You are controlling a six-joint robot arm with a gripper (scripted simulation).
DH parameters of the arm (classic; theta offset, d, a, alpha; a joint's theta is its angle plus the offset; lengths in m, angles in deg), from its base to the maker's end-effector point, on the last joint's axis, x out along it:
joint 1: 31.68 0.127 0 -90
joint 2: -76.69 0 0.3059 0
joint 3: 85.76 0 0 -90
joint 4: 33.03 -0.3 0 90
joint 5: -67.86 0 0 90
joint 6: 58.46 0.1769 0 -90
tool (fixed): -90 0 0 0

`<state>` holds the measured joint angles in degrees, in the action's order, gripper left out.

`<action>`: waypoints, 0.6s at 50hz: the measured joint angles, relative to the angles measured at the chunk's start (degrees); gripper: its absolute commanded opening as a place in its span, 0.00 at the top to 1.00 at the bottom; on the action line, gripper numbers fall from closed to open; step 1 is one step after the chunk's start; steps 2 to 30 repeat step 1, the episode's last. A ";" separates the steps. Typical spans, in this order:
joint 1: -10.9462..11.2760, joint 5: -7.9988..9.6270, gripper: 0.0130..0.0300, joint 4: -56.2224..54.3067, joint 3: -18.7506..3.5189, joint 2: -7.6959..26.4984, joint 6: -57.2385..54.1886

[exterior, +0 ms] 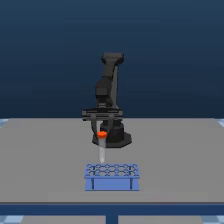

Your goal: Pick up the centrifuge tube on the rack

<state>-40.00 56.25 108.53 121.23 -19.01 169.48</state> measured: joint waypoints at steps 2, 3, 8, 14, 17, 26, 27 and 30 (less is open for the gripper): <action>0.00 0.00 1.00 0.00 0.00 0.00 0.00; 0.00 0.00 1.00 0.00 0.00 0.00 0.00; 0.00 0.00 1.00 0.00 0.00 0.00 0.00; 0.00 0.00 1.00 0.00 0.00 0.00 0.00; 0.00 0.00 1.00 0.00 0.00 0.00 0.00; 0.00 0.00 1.00 0.00 0.00 0.00 0.00; 0.00 0.00 1.00 0.00 0.00 0.00 0.00; 0.00 0.00 1.00 0.00 0.00 0.00 0.00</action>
